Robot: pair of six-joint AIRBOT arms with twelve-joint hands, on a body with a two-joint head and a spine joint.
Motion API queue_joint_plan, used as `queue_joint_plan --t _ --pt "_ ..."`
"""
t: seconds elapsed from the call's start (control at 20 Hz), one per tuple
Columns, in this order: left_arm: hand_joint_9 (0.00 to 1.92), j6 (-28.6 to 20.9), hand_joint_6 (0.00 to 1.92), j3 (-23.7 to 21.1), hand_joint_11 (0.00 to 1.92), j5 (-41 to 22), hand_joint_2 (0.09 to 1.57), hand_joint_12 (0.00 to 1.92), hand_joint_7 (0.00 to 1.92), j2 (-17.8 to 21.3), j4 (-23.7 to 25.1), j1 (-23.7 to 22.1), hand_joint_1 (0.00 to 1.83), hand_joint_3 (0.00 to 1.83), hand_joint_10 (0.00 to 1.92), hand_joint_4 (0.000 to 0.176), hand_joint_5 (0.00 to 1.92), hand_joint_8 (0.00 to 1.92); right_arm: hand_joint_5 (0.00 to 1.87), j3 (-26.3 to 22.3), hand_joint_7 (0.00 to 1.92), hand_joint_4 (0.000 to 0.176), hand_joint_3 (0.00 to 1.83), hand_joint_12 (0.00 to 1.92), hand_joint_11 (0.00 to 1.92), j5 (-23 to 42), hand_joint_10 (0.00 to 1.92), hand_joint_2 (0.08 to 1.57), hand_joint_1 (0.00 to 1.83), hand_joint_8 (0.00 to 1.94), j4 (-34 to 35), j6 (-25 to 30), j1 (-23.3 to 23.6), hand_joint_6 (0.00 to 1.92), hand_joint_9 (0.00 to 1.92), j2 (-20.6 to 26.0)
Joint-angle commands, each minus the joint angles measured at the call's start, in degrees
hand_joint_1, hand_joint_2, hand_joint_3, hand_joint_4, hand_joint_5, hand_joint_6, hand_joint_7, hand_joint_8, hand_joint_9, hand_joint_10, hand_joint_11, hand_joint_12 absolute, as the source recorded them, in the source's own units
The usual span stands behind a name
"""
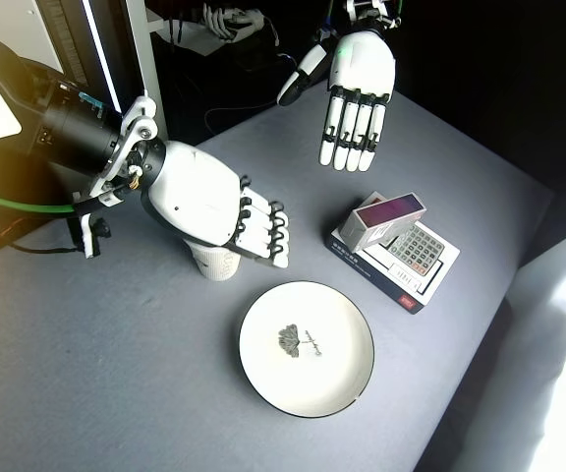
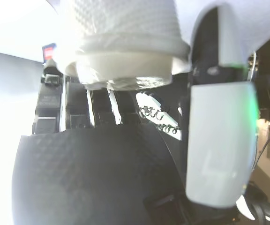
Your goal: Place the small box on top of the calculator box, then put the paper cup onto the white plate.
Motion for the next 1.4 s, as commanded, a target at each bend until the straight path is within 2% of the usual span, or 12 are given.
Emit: queue_joint_plan --t 0.0,0.05,0.1,0.3,0.45,0.5,0.65,0.7,0.8,1.15,1.25,1.35 --pt "0.19 -0.22 0.00 0.12 0.00 -4.43 1.00 0.52 0.17 -0.11 -1.22 -0.93 0.23 0.00 0.00 0.000 0.10 0.00 0.00 0.05 0.00 0.000 0.00 0.00 0.00 4.18 0.00 0.90 0.82 0.00 0.10 -0.16 -0.03 0.00 0.00 0.18" --pt "0.19 -0.22 0.00 0.13 0.00 -4.05 1.00 0.52 0.17 -0.23 -1.22 -1.28 0.23 0.00 0.00 0.000 0.10 0.00 0.00 0.44 0.00 0.000 0.00 0.00 0.00 4.20 0.00 0.90 0.82 0.00 0.10 -0.16 -0.29 0.00 0.00 -0.23" --pt "0.21 -0.21 0.00 0.15 0.00 -3.59 1.00 0.54 0.20 -0.41 -1.22 -1.76 0.26 0.00 0.00 0.000 0.12 0.00 0.03 1.02 0.00 0.000 0.00 0.00 0.01 4.20 0.00 0.84 0.93 0.00 0.10 -0.15 -0.53 0.01 0.00 -0.71" --pt "0.22 -0.07 0.00 0.32 0.00 -1.87 0.99 0.49 0.21 -1.46 -0.97 -3.58 0.31 0.00 0.00 0.000 0.13 0.00 0.00 1.46 0.00 0.000 0.00 0.00 0.00 4.10 0.00 0.85 0.98 0.00 0.10 -0.38 -1.21 0.00 0.00 -0.90" --pt "0.25 -0.07 0.01 0.47 0.00 -1.12 0.98 0.56 0.24 -1.76 -1.03 -4.11 0.33 0.00 0.01 0.000 0.17 0.01 0.01 1.45 0.00 0.000 0.00 0.00 0.00 3.65 0.00 0.85 0.96 0.00 0.10 -1.31 -1.69 0.00 0.00 -0.88" --pt "0.24 -0.07 0.00 0.57 0.00 -1.02 0.98 0.56 0.23 -1.76 -1.12 -4.12 0.31 0.00 0.00 0.000 0.16 0.00 0.00 1.46 0.00 0.000 0.02 0.00 0.00 3.57 0.00 0.92 0.81 0.00 0.10 -1.49 -1.92 0.00 0.00 -0.86" --pt "0.21 -0.07 0.00 0.76 0.00 -1.01 1.01 0.51 0.19 -1.76 -1.18 -4.04 0.28 0.00 0.00 0.000 0.11 0.00 0.03 1.46 0.00 0.000 0.00 0.00 0.01 3.37 0.00 0.89 0.94 0.00 0.10 -2.09 -2.24 0.01 0.00 -0.82" --pt "0.21 -0.07 0.00 0.75 0.00 -1.02 1.01 0.52 0.20 -1.76 -1.14 -4.03 0.32 0.00 0.00 0.000 0.12 0.00 0.01 1.46 0.00 0.000 0.01 0.00 0.00 3.34 0.00 0.92 0.89 0.00 0.10 -2.30 -2.29 0.00 0.00 -0.82" --pt "0.22 -0.07 0.00 0.69 0.00 -1.05 1.00 0.61 0.20 -1.76 -1.08 -4.04 0.20 0.00 0.00 0.000 0.12 0.00 0.00 1.46 0.00 0.000 0.01 0.00 0.00 3.01 0.00 0.94 0.82 0.00 0.10 -3.06 -2.37 0.00 0.00 -0.81" --pt "0.23 -0.07 0.00 0.72 0.00 -0.71 1.00 0.60 0.22 -1.81 -1.47 -4.07 0.21 0.00 0.00 0.000 0.13 0.00 0.00 1.45 0.00 0.000 0.02 0.00 0.00 2.49 0.00 0.98 0.78 0.00 0.10 -4.02 -2.64 0.00 0.00 -0.80" --pt "0.24 -0.07 0.00 0.79 0.00 -0.59 1.01 0.62 0.22 -1.81 -1.71 -4.13 0.27 0.00 0.00 0.000 0.14 0.00 0.00 1.45 0.00 0.000 0.01 0.00 0.00 2.50 0.00 0.96 0.85 0.00 0.10 -4.07 -2.63 0.00 0.00 -0.81" --pt "0.24 -0.07 0.00 0.79 0.00 -0.40 1.01 0.61 0.21 -1.81 -1.82 -4.14 0.24 0.00 0.00 0.000 0.13 0.00 0.00 1.46 0.00 0.000 0.00 0.00 0.00 2.49 0.00 0.96 0.83 0.00 0.10 -4.19 -2.63 0.00 0.00 -0.81"
